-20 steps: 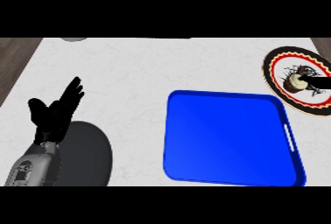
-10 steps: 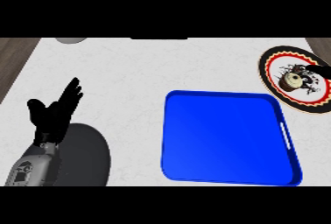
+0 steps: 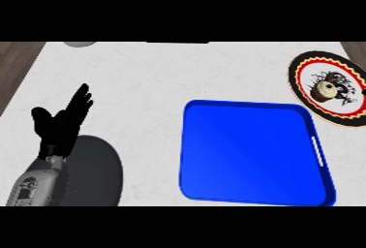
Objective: Pick the cupcake from the tray and place it in the plate
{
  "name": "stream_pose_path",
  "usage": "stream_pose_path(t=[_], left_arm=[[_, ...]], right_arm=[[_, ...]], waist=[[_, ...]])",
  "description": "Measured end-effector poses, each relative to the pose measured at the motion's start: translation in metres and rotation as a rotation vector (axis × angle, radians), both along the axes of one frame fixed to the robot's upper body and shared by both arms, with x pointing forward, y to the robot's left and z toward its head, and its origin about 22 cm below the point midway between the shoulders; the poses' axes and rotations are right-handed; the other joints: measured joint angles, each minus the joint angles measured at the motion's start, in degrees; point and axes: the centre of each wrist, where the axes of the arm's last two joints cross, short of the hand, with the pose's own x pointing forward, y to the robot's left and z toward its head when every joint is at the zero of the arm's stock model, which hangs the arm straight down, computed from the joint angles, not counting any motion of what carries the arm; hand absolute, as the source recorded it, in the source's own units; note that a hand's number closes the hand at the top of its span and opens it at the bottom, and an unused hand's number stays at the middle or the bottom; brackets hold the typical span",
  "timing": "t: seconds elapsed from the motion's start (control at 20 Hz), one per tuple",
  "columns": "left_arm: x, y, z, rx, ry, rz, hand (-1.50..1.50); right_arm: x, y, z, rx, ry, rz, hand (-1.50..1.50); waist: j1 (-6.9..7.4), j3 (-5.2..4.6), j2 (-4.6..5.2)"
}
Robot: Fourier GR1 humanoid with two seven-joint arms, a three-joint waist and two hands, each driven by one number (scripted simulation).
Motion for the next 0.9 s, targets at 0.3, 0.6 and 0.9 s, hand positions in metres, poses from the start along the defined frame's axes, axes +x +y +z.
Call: stream_pose_path(t=[0.3, 0.6, 0.9], left_arm=[[0.000, 0.003, -0.004, -0.001, -0.001, -0.010, 0.00], [0.001, -0.003, -0.001, -0.002, 0.000, -0.008, 0.00], [0.002, -0.001, -0.001, -0.005, 0.005, -0.009, 0.00]], right_arm=[[-0.022, -0.025, 0.003, -0.015, -0.011, -0.014, -1.50], [-0.041, -0.039, -0.003, -0.032, 0.005, -0.046, -1.50], [-0.063, -0.054, -0.009, -0.068, 0.047, -0.067, -1.50]], waist=[[0.31, 0.05, 0.15], [0.42, 0.06, 0.17], [0.39, 0.09, 0.19]])
